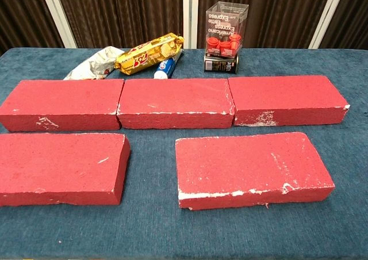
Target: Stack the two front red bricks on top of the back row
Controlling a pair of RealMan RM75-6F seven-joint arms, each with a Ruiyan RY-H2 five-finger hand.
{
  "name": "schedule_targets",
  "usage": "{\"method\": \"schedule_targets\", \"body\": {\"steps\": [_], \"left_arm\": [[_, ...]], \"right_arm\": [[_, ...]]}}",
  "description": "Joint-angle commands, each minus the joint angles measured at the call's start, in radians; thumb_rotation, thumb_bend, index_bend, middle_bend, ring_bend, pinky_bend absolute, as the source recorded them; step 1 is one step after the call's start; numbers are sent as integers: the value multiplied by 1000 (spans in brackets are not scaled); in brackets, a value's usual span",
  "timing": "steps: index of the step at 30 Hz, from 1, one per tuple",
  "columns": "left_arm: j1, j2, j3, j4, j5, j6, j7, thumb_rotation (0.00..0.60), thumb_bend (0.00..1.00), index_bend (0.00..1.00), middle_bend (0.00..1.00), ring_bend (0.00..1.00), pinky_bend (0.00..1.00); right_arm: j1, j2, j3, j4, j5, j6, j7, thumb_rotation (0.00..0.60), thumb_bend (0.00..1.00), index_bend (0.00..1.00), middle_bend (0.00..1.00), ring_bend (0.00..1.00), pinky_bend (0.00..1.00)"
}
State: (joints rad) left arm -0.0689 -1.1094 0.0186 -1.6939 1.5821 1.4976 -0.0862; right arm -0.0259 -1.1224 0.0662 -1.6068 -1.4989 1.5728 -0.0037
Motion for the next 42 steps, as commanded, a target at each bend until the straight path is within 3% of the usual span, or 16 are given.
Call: {"method": "schedule_targets", "body": {"steps": [1,7,17,23,30,33,42], "left_arm": [[0,1,0,-1,0,1,-1,600,0,0,0,0,0],[-1,9,8,-9,13,-3,-9,600,0,0,0,0,0],[-44,58,68,-90,87,-96,-83,600,0,0,0,0,0],[-84,7,89,-89,103,-187,-72,600,0,0,0,0,0],[-163,-58,68,-123,-5,-366,6,600,0,0,0,0,0],[-189,-78,43,-132,-59,-404,51,600,0,0,0,0,0],[-239,-120,30,-128,-142,-484,97,600,0,0,0,0,0]], "right_arm": [[1,-1,0,0,0,-1,-1,600,0,0,0,0,0],[0,2,0,-3,-2,1,-1,600,0,0,0,0,0],[1,10,5,-21,-5,7,-2,600,0,0,0,0,0],[-1,20,2,-28,-17,15,-6,600,0,0,0,0,0],[4,27,9,-36,-6,9,0,600,0,0,0,0,0],[4,21,7,-29,-1,1,6,600,0,0,0,0,0],[8,23,15,-13,7,-2,33,600,0,0,0,0,0]]}}
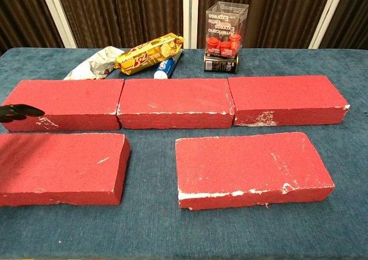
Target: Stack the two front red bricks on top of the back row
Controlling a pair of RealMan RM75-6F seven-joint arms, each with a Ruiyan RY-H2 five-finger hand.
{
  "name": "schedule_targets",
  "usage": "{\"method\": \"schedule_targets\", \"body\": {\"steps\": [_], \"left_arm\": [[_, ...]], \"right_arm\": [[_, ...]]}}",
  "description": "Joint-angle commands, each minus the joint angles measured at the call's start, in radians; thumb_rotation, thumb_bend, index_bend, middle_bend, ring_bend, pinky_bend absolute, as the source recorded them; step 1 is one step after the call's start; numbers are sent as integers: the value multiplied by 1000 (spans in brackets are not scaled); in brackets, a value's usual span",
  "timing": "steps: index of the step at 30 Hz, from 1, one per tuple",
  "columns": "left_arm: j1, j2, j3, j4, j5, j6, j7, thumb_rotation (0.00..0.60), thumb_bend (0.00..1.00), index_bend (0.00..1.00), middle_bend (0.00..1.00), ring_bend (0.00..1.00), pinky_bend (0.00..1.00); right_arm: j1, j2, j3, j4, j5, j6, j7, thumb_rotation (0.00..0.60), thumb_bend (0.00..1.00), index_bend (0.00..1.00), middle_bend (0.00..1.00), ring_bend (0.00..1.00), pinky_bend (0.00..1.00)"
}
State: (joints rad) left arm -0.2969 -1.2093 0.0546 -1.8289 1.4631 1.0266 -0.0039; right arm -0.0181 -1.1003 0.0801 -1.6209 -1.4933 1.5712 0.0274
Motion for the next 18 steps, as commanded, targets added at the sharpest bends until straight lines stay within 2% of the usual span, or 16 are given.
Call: {"method": "schedule_targets", "body": {"steps": [1,8,18], "left_arm": [[-12,-27,-7,11,-30,-15,20,600,0,0,0,0,0],[-33,-73,-16,41,-93,-42,66,600,0,0,0,0,0],[-48,-135,-19,103,-120,-32,141,600,0,0,0,0,0]], "right_arm": [[0,2,1,2,4,-1,3,600,0,0,0,0,0],[-2,4,4,10,14,-3,16,600,0,0,0,0,0],[0,2,4,13,19,-9,18,600,0,0,0,0,0]]}}
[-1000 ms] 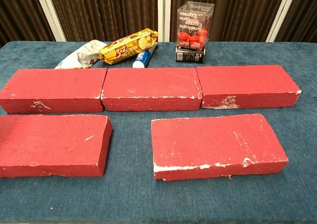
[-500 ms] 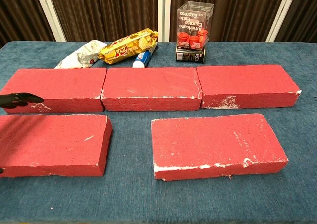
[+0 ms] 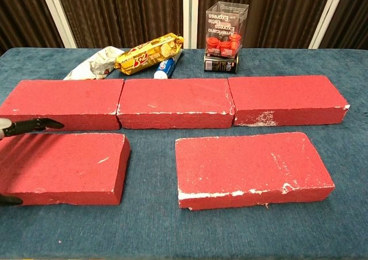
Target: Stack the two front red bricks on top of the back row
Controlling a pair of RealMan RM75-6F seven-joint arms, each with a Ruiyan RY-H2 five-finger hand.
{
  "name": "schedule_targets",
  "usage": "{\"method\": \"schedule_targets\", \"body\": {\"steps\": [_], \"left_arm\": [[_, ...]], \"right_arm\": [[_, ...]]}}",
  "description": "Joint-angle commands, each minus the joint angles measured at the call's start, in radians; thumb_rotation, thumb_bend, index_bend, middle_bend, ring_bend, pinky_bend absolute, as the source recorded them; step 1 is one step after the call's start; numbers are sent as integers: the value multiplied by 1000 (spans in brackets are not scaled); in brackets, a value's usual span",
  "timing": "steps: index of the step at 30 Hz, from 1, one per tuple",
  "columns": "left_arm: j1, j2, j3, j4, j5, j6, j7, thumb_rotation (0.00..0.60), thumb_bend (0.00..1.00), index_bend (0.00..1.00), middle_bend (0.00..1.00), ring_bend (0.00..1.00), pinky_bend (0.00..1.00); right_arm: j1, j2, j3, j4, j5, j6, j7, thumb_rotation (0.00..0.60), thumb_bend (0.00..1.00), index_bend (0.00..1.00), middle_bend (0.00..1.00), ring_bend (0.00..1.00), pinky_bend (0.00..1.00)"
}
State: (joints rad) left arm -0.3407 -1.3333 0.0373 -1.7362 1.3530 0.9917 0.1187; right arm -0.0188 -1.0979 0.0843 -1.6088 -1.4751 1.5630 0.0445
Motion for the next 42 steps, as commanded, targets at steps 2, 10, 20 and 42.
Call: {"method": "schedule_targets", "body": {"steps": [2,10,20,42], "left_arm": [[-8,-18,-5,14,-18,7,35,600,0,0,0,0,0],[-39,-26,-14,17,-82,-32,83,600,0,0,0,0,0],[-61,-27,-16,14,-141,-61,88,600,0,0,0,0,0],[-60,-32,2,13,-122,-25,77,600,58,0,4,9,0]], "right_arm": [[1,-2,0,3,2,-2,4,600,0,0,0,0,0],[2,-1,0,10,5,-7,13,600,0,0,0,0,0],[3,-4,3,18,14,-13,22,600,0,0,0,0,0],[3,-6,6,21,27,-20,25,600,0,0,0,0,0]]}}
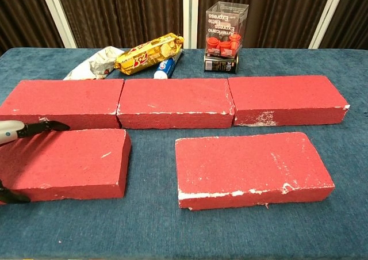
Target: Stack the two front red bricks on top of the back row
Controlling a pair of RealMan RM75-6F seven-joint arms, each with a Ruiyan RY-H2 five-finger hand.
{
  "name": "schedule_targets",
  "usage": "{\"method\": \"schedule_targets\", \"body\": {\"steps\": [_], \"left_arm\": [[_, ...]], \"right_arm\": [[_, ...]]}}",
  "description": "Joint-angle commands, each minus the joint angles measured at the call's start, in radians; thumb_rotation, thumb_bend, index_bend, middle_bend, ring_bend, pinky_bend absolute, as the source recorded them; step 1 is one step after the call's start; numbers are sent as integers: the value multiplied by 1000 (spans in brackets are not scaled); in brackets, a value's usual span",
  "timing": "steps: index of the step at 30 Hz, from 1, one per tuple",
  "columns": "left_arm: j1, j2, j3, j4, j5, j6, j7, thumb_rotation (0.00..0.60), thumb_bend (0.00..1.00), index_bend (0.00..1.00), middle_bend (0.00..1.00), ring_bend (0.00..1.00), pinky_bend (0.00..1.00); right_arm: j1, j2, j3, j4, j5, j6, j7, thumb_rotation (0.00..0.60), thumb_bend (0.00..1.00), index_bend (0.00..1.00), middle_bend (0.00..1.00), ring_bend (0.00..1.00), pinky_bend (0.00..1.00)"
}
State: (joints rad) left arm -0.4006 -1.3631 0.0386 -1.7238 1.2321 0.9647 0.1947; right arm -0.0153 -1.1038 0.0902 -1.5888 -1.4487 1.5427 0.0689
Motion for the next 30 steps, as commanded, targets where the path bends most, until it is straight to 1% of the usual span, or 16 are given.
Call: {"method": "schedule_targets", "body": {"steps": [1,5,7,9,13,17,22,24,25,27,30], "left_arm": [[0,-3,1,1,0,4,1,600,69,0,6,9,0],[3,-4,3,-1,18,19,0,600,157,0,33,34,0],[5,-5,3,0,29,30,-7,600,203,0,57,66,0],[6,-6,2,1,35,34,-12,600,218,0,68,83,0],[5,-2,6,-1,39,33,-15,600,221,0,70,84,0],[9,23,11,-41,65,46,-33,600,220,0,70,89,0],[19,99,17,-133,132,96,-40,600,219,0,70,98,0],[20,145,16,-179,158,114,-45,600,219,0,70,98,0],[15,166,10,-198,163,116,-49,600,219,0,70,98,0],[-7,211,-17,-225,156,108,-50,600,217,0,71,98,0],[-59,242,-77,-231,100,68,-41,600,213,0,82,98,0]], "right_arm": [[-1,0,0,1,1,0,1,600,0,0,0,0,0],[-1,-2,1,5,5,0,3,600,0,0,0,0,0],[-1,-5,1,7,5,-1,1,600,0,0,0,0,0],[-1,-5,1,9,6,-3,2,600,0,0,0,0,0],[-1,-6,2,12,10,-5,4,600,0,0,0,0,0],[-2,-5,3,11,10,-2,4,600,0,0,0,0,0],[-3,-3,4,10,11,0,3,600,0,0,0,0,0],[-3,-3,4,9,11,-1,2,600,0,0,0,0,0],[-2,-2,4,8,10,-1,2,600,0,0,0,0,0],[-2,-1,6,7,10,1,2,600,0,0,0,0,0],[-2,-2,9,5,6,8,2,600,0,0,0,0,0]]}}
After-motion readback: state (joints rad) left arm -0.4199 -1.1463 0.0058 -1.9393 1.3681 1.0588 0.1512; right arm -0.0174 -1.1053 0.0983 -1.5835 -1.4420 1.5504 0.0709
